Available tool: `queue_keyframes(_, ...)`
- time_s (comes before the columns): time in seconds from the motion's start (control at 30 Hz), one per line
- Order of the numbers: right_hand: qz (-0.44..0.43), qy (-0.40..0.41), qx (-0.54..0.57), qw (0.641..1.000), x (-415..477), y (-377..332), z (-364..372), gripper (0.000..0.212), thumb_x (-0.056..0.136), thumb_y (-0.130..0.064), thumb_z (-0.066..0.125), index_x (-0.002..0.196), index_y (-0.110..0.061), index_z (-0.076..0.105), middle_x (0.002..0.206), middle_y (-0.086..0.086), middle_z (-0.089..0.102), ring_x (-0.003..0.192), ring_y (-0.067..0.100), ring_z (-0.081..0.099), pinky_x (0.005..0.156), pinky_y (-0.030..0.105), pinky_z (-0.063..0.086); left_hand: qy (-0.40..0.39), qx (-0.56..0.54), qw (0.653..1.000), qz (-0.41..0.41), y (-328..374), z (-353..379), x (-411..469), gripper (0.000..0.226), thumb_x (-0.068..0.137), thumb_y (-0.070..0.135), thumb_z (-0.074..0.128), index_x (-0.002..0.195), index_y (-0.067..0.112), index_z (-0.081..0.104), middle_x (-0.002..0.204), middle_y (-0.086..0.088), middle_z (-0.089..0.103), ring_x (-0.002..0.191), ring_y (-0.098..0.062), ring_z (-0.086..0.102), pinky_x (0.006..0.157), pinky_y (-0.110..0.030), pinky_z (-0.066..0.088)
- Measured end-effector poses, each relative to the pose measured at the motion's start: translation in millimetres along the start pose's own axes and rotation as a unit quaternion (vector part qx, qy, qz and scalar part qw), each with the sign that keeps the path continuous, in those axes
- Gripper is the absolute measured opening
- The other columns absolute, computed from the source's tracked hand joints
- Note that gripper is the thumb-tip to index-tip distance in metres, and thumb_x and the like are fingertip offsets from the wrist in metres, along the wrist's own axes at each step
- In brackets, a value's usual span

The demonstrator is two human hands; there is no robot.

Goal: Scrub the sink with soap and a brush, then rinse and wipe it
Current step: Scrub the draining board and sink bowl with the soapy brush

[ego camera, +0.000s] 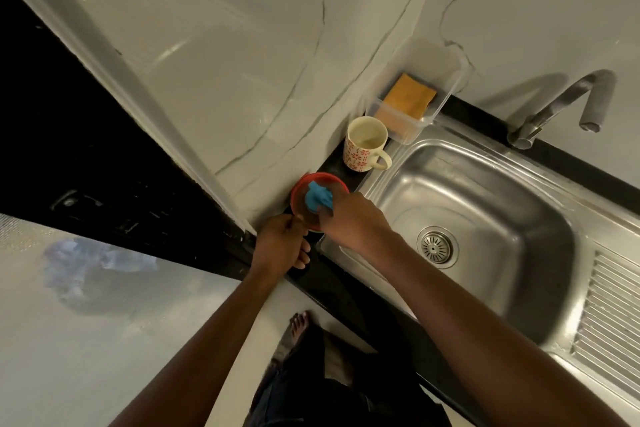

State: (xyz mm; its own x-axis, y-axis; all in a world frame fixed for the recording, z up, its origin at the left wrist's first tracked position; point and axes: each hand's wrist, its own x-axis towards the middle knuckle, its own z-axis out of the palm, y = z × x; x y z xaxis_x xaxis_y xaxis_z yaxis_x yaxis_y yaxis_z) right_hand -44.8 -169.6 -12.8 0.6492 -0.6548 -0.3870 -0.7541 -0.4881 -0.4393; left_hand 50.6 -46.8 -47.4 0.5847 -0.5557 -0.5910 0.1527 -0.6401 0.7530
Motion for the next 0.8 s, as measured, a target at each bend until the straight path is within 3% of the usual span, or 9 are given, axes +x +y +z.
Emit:
queue_keyframes(0.2, -0.053, 0.045, -0.087, 0.994, 8, 8, -10, 0.041, 0.106, -0.045, 0.046, 0.143, -0.03, 0.055, 0.11, -0.002, 0.069, 0.084, 0.016, 0.059, 0.066, 0.029, 0.042, 0.028, -0.049, 0.998, -0.009, -4, 7, 1, 0.032, 0.11, 0.023, 0.049, 0.091, 0.004, 0.067, 0.066, -0.012, 0.071, 0.054, -0.026, 0.065, 0.055, -0.035, 0.059)
queue_keyframes(0.3, -0.061, 0.042, 0.01, 0.997, 3, 22, -26, 0.04, 0.104, -0.043, 0.051, 0.142, -0.035, 0.057, 0.107, -0.006, 0.069, 0.088, 0.014, 0.061, 0.064, 0.03, 0.043, 0.036, -0.055, 0.998, -0.008, -6, 9, -1, 0.032, 0.111, 0.026, 0.05, 0.091, 0.006, 0.067, 0.069, -0.013, 0.072, 0.056, -0.025, 0.066, 0.055, -0.035, 0.058)
queue_keyframes(0.4, -0.08, 0.043, 0.152, 0.984, 1, 40, -34, 0.03, 0.101, -0.03, 0.06, 0.129, -0.025, 0.07, 0.086, -0.004, 0.07, 0.077, 0.019, 0.068, 0.068, 0.04, 0.057, 0.043, -0.054, 0.998, -0.007, -6, 10, -1, 0.032, 0.111, 0.026, 0.05, 0.091, 0.006, 0.067, 0.071, -0.016, 0.073, 0.057, -0.026, 0.066, 0.057, -0.036, 0.058)
queue_keyframes(0.47, -0.084, 0.039, 0.168, 0.981, 4, 48, -34, 0.028, 0.1, -0.026, 0.063, 0.125, -0.019, 0.073, 0.079, -0.005, 0.069, 0.07, 0.016, 0.065, 0.066, 0.037, 0.055, 0.049, -0.055, 0.997, -0.007, -6, 11, -1, 0.033, 0.111, 0.026, 0.051, 0.091, 0.006, 0.067, 0.074, -0.02, 0.074, 0.057, -0.028, 0.066, 0.058, -0.037, 0.059)
queue_keyframes(0.67, -0.099, 0.025, 0.176, 0.979, 7, 50, -25, 0.031, 0.099, -0.029, 0.064, 0.128, -0.018, 0.071, 0.08, -0.014, 0.063, 0.065, 0.0, 0.057, 0.055, 0.011, 0.036, 0.058, -0.067, 0.996, -0.02, -7, 13, -4, 0.033, 0.111, 0.026, 0.051, 0.094, 0.002, 0.067, 0.07, -0.015, 0.073, 0.058, -0.03, 0.066, 0.056, -0.036, 0.058)
queue_keyframes(0.8, -0.076, 0.059, 0.22, 0.971, 0, 64, -35, 0.029, 0.098, -0.032, 0.068, 0.125, -0.022, 0.071, 0.075, -0.014, 0.063, 0.058, -0.001, 0.055, 0.057, 0.018, 0.037, 0.066, -0.064, 0.996, -0.023, -5, 16, -5, 0.035, 0.111, 0.026, 0.05, 0.093, 0.002, 0.068, 0.07, -0.016, 0.074, 0.057, -0.029, 0.067, 0.054, -0.034, 0.058)
